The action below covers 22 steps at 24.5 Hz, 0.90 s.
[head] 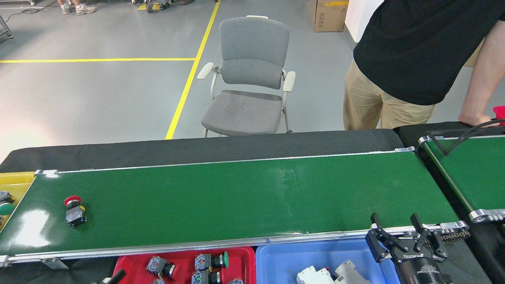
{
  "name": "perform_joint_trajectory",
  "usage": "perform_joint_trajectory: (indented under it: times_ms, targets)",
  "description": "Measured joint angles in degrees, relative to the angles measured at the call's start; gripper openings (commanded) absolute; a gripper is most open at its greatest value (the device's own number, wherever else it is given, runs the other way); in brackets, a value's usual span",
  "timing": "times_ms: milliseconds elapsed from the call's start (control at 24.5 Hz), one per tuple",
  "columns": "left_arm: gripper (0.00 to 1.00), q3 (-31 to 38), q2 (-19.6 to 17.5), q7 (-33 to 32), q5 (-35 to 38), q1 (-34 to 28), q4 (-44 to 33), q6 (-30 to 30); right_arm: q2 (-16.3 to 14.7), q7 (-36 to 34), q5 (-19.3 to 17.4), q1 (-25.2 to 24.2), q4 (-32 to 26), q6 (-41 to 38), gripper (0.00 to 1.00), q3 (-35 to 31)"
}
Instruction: Pick switch part from conveyor to tray
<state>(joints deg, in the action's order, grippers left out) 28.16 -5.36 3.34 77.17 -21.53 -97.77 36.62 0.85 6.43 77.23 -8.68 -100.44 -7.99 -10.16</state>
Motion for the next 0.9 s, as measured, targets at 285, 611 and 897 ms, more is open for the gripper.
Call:
perform_joint_trajectory:
  times_ms: [285,611,897]
  targets:
    - [1.0,3.3,-4.4,-0.5,0.0,7.1,13.9,-8.1,0.9,-0.1,-0.6,0.0,0.0,0.1,0.98,0.0]
    - [1.0,2.1,-12.5,-3.2,0.1,22.3,28.6,-10.9,1.2,-0.2,-0.6,0.0,0.0,0.1,0.98,0.0]
    - [1.0,-5.7,-19.1,-3.4,0.2,31.2,42.0,-18.5,1.6,-0.2,-0.6,0.0,0.0,0.2,0.98,0.1]
